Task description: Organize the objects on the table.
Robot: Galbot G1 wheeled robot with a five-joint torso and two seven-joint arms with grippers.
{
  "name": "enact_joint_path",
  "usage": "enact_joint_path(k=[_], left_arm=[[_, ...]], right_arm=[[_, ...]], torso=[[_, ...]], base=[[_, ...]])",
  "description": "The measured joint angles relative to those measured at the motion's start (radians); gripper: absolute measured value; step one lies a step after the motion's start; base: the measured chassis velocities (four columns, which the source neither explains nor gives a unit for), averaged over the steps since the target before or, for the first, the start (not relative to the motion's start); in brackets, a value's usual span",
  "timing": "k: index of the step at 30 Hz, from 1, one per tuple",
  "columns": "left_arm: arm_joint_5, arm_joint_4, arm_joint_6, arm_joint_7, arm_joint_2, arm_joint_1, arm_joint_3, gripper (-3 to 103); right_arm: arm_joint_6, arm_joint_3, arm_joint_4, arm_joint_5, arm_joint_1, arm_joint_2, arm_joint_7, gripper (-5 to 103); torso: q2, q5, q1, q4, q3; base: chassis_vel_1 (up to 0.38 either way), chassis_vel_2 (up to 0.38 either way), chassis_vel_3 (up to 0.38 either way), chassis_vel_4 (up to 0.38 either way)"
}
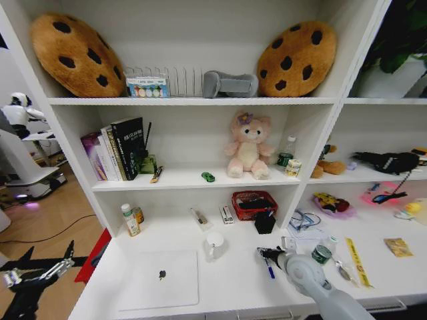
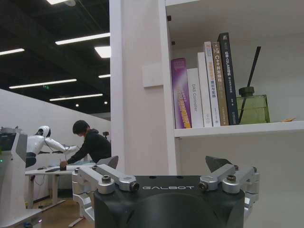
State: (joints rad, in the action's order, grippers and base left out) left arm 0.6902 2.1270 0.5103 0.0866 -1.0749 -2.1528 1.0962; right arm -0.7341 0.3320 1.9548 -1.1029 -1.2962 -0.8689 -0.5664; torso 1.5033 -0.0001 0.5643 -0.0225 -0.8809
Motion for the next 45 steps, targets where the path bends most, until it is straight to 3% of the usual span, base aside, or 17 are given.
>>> enact_joint_path(k=[3,13,17,21,22,25,27,29,45], left_arm=[[0.000,0.000,0.000,0.000,0.000,0.000,0.000,100],[0.000,0.000,0.000,0.000,0.000,0.000,0.000,100],[0.000,0.000,0.000,0.000,0.000,0.000,0.000,100],[0.000,0.000,0.000,0.000,0.000,0.000,0.000,100],[0.000,0.000,0.000,0.000,0.000,0.000,0.000,100],[0.000,0.000,0.000,0.000,0.000,0.000,0.000,100],[0.000,0.000,0.000,0.000,0.000,0.000,0.000,100],[0.000,0.000,0.000,0.000,0.000,0.000,0.000,100],[0.000,0.000,0.000,0.000,0.000,0.000,0.000,100]], right_arm=[[0.000,0.004,0.006,0.009,-0.013,0.001,0.002,14],[0.010,0.066,0.055,0.046,-0.028,0.015,0.033,12],[0.059,0.108,0.077,0.078,-0.038,0.017,0.062,12],[0.209,0.127,0.055,0.207,-0.002,0.017,0.136,12],[0.209,0.127,0.055,0.207,-0.002,0.017,0.136,12],[0.341,0.127,0.010,0.371,0.044,0.019,0.218,12],[0.375,0.125,-0.003,0.411,0.057,0.020,0.238,12],[0.461,0.110,-0.045,0.508,0.093,0.019,0.284,12],[0.695,-0.065,-0.333,0.641,0.299,-0.014,0.366,12]], torso=[[0.000,0.0001,0.000,0.0000,0.000],[0.000,0.0002,0.000,0.0000,0.000],[0.000,0.0001,0.000,-0.0001,0.000],[0.000,0.0001,0.000,-0.0001,0.000],[0.000,0.0001,0.000,-0.0001,0.000],[0.000,0.0001,0.000,0.0000,0.000],[0.000,0.0000,0.000,0.0000,0.000],[0.000,0.0000,0.000,0.0000,0.000],[0.000,0.0001,0.000,0.0000,0.000]], base=[[0.000,0.000,0.000,0.000],[0.000,0.000,0.000,0.000],[0.000,0.000,0.000,0.000],[0.000,0.000,0.000,0.000],[0.000,0.000,0.000,0.000],[0.000,0.000,0.000,0.000],[0.000,0.000,0.000,0.000],[0.000,0.000,0.000,0.000],[0.000,0.000,0.000,0.000]])
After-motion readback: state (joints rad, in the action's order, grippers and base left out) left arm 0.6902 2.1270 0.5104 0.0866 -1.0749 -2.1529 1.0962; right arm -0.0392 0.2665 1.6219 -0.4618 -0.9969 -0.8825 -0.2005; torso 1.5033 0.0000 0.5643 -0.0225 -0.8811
